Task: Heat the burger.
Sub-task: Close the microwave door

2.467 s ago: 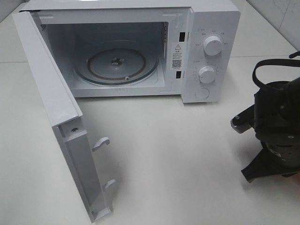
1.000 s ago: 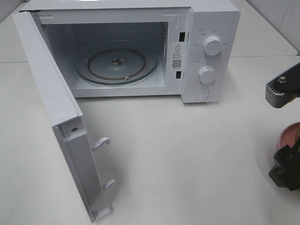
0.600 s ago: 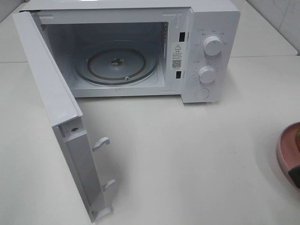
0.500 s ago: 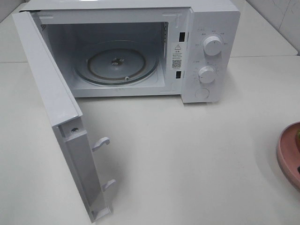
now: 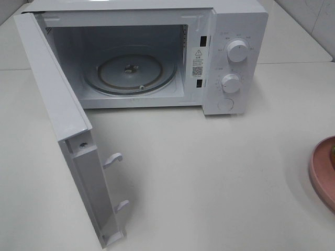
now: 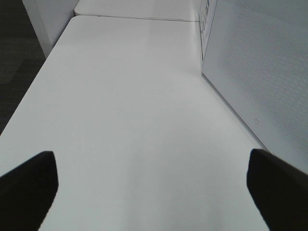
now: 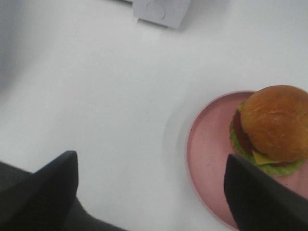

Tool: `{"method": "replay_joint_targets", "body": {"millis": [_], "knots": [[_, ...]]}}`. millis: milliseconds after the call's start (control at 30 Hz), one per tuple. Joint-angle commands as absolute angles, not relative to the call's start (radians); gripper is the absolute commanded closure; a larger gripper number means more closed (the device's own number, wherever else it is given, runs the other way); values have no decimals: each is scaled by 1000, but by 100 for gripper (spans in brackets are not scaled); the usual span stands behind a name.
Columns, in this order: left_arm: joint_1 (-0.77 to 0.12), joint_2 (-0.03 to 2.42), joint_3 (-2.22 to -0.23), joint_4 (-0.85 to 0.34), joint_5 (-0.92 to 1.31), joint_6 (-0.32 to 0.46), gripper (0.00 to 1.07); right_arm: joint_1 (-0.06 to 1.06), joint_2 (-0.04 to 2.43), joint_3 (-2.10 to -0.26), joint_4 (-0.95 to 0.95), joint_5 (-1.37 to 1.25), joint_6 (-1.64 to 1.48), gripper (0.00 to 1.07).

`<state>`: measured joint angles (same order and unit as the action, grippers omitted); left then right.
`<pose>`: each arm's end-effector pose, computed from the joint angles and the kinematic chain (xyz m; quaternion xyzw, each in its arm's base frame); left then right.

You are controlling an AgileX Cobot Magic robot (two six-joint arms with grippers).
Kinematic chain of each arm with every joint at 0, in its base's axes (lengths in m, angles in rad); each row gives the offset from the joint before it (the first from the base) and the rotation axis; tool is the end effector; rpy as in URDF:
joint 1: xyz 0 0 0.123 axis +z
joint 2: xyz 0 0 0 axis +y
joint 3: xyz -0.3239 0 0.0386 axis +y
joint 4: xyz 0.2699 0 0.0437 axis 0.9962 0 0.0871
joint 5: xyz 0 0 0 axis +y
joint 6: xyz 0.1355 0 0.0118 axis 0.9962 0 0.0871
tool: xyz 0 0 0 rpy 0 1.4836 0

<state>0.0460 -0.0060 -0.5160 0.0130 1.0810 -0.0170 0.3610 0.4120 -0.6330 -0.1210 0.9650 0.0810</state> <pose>0.0091 0.0020 0.2703 -0.0272 0.8523 0.0141 0.5221 0.0795 0.0156 0.3076 -0.1339 0.8857 0.0382 0.4428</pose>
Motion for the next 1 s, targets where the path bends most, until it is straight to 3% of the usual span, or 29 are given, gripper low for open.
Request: {"method": "replay_joint_targets", "body": {"millis": [33, 167, 533, 1000], "knots": [[46, -22, -516, 15, 1069, -23, 6, 313, 349, -635, -118, 943, 59, 29], [46, -22, -516, 15, 1069, -23, 6, 208, 221, -634, -116, 925, 58, 29], [46, -22, -516, 15, 1069, -23, 6, 71, 77, -574, -76, 933, 52, 30], [46, -22, -516, 14, 1069, -23, 6, 22, -33, -489, -65, 963, 52, 31]]}}
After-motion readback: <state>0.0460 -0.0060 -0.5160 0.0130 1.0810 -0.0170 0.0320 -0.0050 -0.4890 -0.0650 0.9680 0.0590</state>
